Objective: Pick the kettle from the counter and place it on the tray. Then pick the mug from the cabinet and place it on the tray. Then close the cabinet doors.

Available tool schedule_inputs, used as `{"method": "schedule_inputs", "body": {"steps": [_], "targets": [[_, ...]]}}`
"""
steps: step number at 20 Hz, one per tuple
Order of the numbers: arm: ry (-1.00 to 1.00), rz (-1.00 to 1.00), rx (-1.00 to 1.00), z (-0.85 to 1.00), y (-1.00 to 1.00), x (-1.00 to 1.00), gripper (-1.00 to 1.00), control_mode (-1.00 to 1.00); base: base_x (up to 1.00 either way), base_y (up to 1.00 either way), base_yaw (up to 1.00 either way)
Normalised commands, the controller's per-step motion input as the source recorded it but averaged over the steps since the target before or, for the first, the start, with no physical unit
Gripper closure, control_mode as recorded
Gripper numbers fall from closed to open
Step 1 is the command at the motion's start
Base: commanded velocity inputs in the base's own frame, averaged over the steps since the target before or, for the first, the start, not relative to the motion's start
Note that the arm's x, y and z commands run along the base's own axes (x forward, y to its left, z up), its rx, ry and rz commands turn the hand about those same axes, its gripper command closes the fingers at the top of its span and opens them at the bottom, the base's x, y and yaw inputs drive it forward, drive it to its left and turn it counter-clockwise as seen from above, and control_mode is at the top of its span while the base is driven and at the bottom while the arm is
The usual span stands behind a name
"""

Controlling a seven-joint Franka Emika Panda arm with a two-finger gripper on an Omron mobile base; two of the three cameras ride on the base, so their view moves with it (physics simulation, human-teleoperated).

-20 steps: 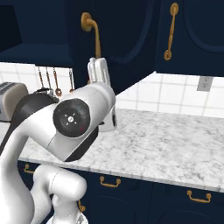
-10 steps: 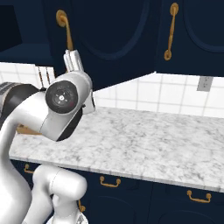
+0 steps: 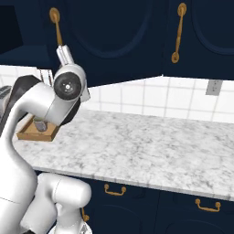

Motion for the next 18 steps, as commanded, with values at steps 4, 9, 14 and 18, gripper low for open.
{"method": "schedule_inputs", "body": {"steps": [4, 9, 14, 18], "targets": [[0.06, 0.03, 0.0, -0.05, 0.36, 0.99, -1.0, -1.0, 0.0, 0.0, 0.0], [0.03, -0.02, -0.03, -0.02, 0.13, 0.89, -1.0, -1.0, 0.0, 0.0, 0.0], [0.02, -0.19, -0.1, -0.01, -0.09, 0.72, -1.0, -1.0, 0.0, 0.0, 0.0], [0.06, -0.16, -0.03, -0.04, -0.15, 0.66, -1.0, -1.0, 0.0, 0.0, 0.0]]}}
